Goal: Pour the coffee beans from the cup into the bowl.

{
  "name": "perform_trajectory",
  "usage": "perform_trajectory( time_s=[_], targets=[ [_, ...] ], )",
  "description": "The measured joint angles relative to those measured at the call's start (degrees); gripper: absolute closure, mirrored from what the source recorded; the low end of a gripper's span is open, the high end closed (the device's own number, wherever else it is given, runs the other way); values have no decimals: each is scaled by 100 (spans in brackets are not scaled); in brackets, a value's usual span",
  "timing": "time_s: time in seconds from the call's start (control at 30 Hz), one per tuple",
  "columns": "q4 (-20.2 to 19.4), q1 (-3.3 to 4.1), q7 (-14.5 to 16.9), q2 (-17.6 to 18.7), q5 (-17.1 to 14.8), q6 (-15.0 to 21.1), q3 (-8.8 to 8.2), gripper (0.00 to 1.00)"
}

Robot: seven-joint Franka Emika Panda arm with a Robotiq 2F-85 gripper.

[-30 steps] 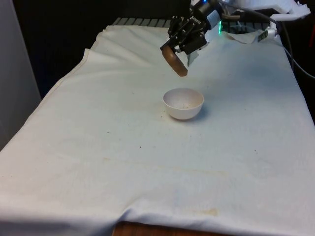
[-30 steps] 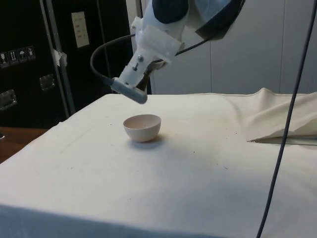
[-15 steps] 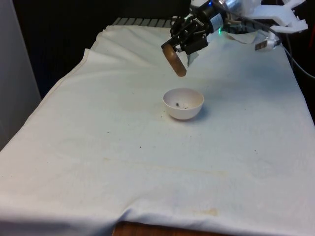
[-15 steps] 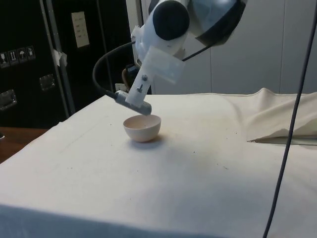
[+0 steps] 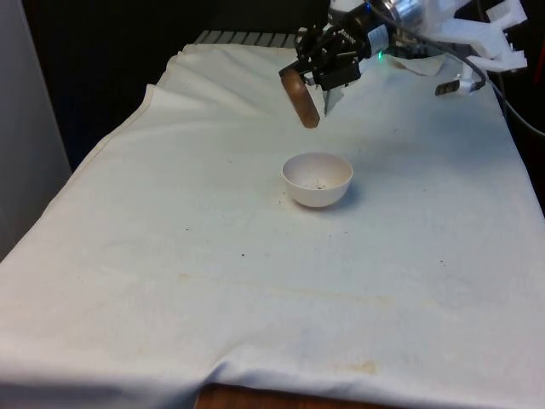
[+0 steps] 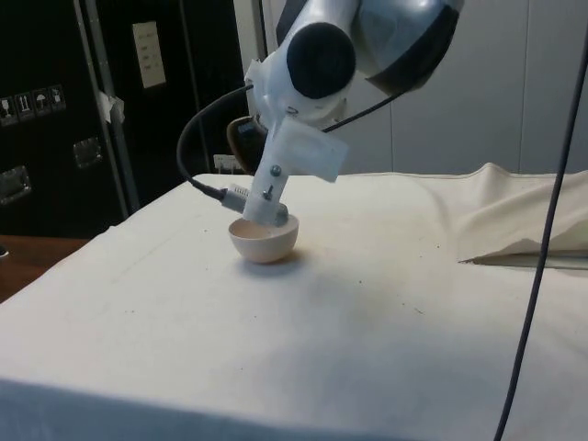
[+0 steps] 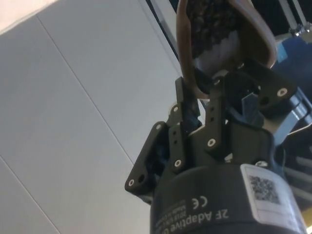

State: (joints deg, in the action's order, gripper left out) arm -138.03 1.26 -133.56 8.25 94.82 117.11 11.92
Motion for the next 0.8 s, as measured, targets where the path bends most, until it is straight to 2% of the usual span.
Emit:
perform_trajectory(
  time_s=[0.27, 0.3, 0.33, 0.4, 0.63, 0.8],
  targets=[
    [6, 6, -172, 143, 23, -567, 327, 94],
    [11, 6, -201, 183, 23, -705, 418, 94],
    [11, 6, -201, 183, 23, -705, 418, 94],
    [23, 6, -235, 252, 23, -917, 550, 94],
    [63, 17, -264, 378, 23, -1358, 785, 94],
    [74, 17, -275, 458, 92, -1587, 848, 94]
  ],
)
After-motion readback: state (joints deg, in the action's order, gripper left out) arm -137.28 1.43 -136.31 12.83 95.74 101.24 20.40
